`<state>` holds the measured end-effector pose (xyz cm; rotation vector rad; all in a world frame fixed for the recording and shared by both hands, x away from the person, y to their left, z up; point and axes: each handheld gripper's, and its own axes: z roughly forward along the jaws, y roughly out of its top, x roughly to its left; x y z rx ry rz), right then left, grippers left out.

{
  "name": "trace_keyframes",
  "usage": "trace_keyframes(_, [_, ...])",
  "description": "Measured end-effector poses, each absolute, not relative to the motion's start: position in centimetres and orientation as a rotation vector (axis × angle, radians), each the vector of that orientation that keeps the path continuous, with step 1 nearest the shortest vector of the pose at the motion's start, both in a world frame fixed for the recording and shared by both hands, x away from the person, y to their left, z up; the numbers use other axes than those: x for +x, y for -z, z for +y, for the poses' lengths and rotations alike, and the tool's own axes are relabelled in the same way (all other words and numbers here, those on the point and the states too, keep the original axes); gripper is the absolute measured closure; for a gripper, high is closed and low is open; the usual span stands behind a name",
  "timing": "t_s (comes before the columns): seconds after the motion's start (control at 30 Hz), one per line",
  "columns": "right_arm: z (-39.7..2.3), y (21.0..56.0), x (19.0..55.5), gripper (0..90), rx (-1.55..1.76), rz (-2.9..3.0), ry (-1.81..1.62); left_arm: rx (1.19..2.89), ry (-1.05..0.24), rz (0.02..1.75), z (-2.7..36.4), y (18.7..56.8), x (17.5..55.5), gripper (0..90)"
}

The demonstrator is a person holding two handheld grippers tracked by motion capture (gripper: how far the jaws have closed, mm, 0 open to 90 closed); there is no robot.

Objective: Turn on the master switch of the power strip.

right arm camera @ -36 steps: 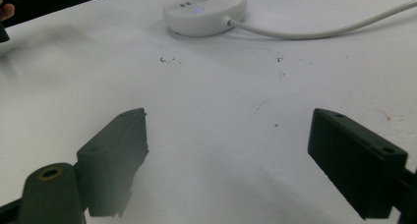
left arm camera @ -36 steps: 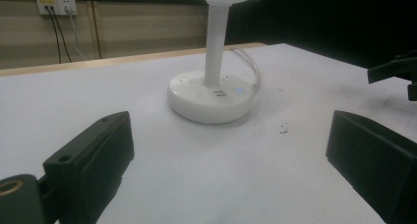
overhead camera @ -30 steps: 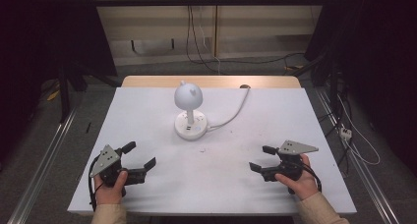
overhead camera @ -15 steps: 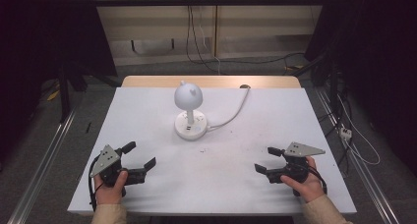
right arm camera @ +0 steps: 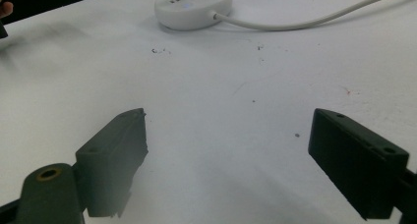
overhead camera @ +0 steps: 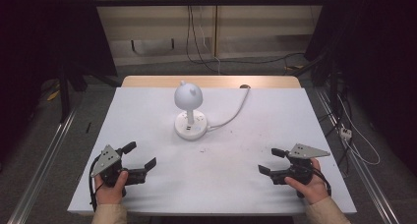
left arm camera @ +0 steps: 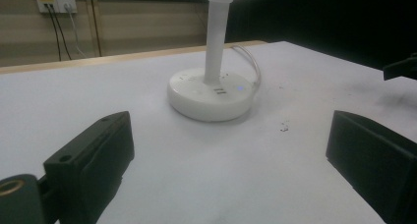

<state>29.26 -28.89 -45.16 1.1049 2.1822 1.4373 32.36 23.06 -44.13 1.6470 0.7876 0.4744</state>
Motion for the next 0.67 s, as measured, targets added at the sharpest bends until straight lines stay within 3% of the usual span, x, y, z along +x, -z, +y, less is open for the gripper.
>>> trace_keyframes(0.67, [-29.41,45.43,29.14,13.6,1.114,2.174,-1.418,1.652,-0.470,0.800,22.96,44.19,32.54,3.8])
